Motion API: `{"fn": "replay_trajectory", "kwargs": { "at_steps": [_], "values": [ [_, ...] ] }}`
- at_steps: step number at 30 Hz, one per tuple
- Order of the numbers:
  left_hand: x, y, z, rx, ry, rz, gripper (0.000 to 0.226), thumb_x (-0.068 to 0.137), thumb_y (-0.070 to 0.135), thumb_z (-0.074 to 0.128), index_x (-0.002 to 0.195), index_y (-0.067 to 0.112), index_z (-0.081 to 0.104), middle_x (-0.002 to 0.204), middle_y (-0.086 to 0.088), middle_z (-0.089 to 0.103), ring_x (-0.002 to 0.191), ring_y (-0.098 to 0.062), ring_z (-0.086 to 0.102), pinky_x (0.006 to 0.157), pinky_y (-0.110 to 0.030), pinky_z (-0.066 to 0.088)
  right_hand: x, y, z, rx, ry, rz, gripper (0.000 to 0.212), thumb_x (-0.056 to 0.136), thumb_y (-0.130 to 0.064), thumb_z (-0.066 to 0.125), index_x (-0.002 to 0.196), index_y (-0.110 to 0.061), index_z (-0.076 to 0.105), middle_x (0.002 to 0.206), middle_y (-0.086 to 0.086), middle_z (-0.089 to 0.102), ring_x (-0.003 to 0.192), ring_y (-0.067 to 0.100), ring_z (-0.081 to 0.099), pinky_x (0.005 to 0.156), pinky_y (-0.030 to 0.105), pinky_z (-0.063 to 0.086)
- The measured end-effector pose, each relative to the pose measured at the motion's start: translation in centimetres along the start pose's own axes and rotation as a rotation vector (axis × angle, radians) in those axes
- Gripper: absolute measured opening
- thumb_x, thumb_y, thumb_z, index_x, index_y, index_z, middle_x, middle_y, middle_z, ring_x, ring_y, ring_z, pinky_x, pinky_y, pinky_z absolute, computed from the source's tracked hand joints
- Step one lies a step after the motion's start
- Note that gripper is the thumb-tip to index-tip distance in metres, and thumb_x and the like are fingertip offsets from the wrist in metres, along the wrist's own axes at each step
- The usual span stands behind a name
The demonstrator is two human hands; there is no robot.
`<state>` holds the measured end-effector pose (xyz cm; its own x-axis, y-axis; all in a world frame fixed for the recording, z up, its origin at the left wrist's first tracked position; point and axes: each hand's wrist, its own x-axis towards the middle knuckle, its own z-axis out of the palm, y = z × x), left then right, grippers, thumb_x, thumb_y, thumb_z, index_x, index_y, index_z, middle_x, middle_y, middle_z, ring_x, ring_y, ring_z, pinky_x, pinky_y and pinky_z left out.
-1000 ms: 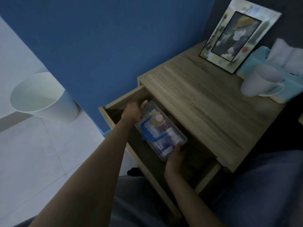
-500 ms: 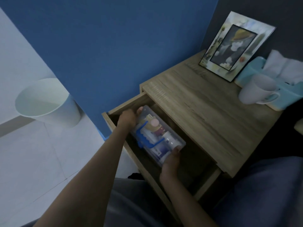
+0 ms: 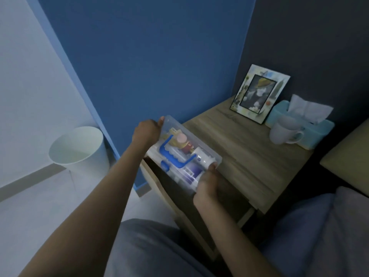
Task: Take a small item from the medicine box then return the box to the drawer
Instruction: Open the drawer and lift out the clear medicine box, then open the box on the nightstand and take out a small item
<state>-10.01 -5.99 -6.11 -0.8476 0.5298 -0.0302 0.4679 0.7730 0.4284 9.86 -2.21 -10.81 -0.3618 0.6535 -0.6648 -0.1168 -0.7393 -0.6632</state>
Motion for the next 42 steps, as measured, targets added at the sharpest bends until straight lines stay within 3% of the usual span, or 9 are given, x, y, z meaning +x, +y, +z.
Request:
{"fn": "replay_trajectory", "kwargs": {
  "at_steps": [6, 11, 14, 23, 29, 34, 36, 38, 42],
  "values": [
    [0.1, 4.3, -1.5, -0.119, 0.03, 0.052, 0.064, 0.102, 0.041, 0.022, 0.102, -0.011, 0.06, 0.109, -0.031, 0.063, 0.104, -0.044, 0.057, 0.084, -0.042, 0.044, 3.0, -8.6, 0.4, -0.193, 0.023, -0.158, 0.054, 0.099, -0.048, 0.033, 0.127, -0.01, 0.057, 0.12, 0.014, 0.065, 0.097, 0.028, 0.067, 0.088, 0.044, 0.056],
    [1.7, 8.4, 2.4, -0.224, -0.06, 0.032, 0.064, 0.102, 0.04, 0.026, 0.104, -0.014, 0.061, 0.116, -0.032, 0.062, 0.11, -0.044, 0.056, 0.091, -0.041, 0.043, 8.5, -15.9, -1.2, -0.386, 0.027, -0.25, 0.045, 0.101, -0.043, 0.033, 0.098, -0.011, 0.064, 0.114, 0.015, 0.066, 0.076, 0.027, 0.065, 0.059, 0.031, 0.053],
    [3.7, 10.1, 5.1, -0.278, -0.098, -0.002, 0.06, 0.102, 0.038, 0.031, 0.104, -0.015, 0.06, 0.116, -0.033, 0.062, 0.11, -0.043, 0.057, 0.088, -0.039, 0.043, 12.2, -19.0, -1.5, -0.53, 0.081, -0.326, 0.043, 0.101, -0.037, 0.038, 0.117, -0.005, 0.061, 0.124, 0.019, 0.063, 0.099, 0.032, 0.065, 0.08, 0.033, 0.05],
    [7.7, 12.5, 10.2, -0.359, -0.128, -0.058, 0.054, 0.1, 0.039, 0.037, 0.081, -0.006, 0.06, 0.104, -0.028, 0.065, 0.101, -0.038, 0.06, 0.071, -0.031, 0.035, 19.5, -22.0, -2.3, -0.769, 0.122, -0.374, 0.05, 0.101, -0.041, 0.036, 0.127, -0.003, 0.057, 0.122, 0.015, 0.063, 0.109, 0.03, 0.062, 0.08, 0.028, 0.046],
    [8.1, 12.3, 12.4, -0.265, 0.043, -0.073, 0.064, 0.097, 0.054, 0.028, 0.079, 0.0, 0.059, 0.093, -0.022, 0.068, 0.087, -0.034, 0.063, 0.068, -0.034, 0.04, 22.0, -20.9, -2.8, -0.5, 0.028, -0.393, 0.029, 0.099, -0.031, 0.048, 0.077, -0.021, 0.064, 0.066, -0.005, 0.065, 0.042, 0.001, 0.064, 0.04, 0.013, 0.046],
    [7.2, 12.7, 12.4, -0.448, 0.076, -0.07, 0.053, 0.097, 0.051, 0.035, 0.09, 0.006, 0.061, 0.098, -0.017, 0.064, 0.104, -0.035, 0.062, 0.079, -0.034, 0.043, 22.0, -20.1, -3.1, -0.545, -0.001, -0.528, 0.028, 0.1, -0.032, 0.046, 0.079, -0.023, 0.064, 0.073, -0.006, 0.067, 0.058, 0.005, 0.066, 0.05, 0.021, 0.049],
    [5.3, 12.5, 12.6, -0.461, 0.308, 0.028, 0.046, 0.096, 0.046, 0.044, 0.12, 0.008, 0.055, 0.121, -0.012, 0.057, 0.115, -0.027, 0.056, 0.089, -0.033, 0.044, 22.1, -20.0, -3.1, -0.566, -0.007, -0.564, 0.026, 0.1, -0.031, 0.045, 0.087, -0.021, 0.064, 0.077, -0.004, 0.066, 0.068, 0.007, 0.064, 0.059, 0.024, 0.048],
    [2.5, 12.8, 13.2, -0.443, 0.554, 0.178, 0.033, 0.093, 0.047, 0.047, 0.111, 0.02, 0.055, 0.108, -0.001, 0.057, 0.098, -0.017, 0.057, 0.078, -0.022, 0.046, 22.1, -20.0, -3.1, -0.566, -0.01, -0.578, 0.024, 0.1, -0.031, 0.044, 0.096, -0.019, 0.064, 0.08, -0.004, 0.066, 0.071, 0.006, 0.063, 0.059, 0.023, 0.047],
    [-0.8, 13.9, 16.4, -0.586, 0.122, 0.044, 0.059, 0.081, 0.077, 0.024, 0.075, 0.029, 0.057, 0.067, 0.004, 0.062, 0.062, -0.007, 0.061, 0.058, -0.027, 0.051, 22.0, -19.8, -3.1, -0.582, 0.001, -0.57, 0.027, 0.1, -0.035, 0.043, 0.097, -0.017, 0.064, 0.079, -0.002, 0.066, 0.069, 0.009, 0.063, 0.056, 0.024, 0.046]
  ]
}}
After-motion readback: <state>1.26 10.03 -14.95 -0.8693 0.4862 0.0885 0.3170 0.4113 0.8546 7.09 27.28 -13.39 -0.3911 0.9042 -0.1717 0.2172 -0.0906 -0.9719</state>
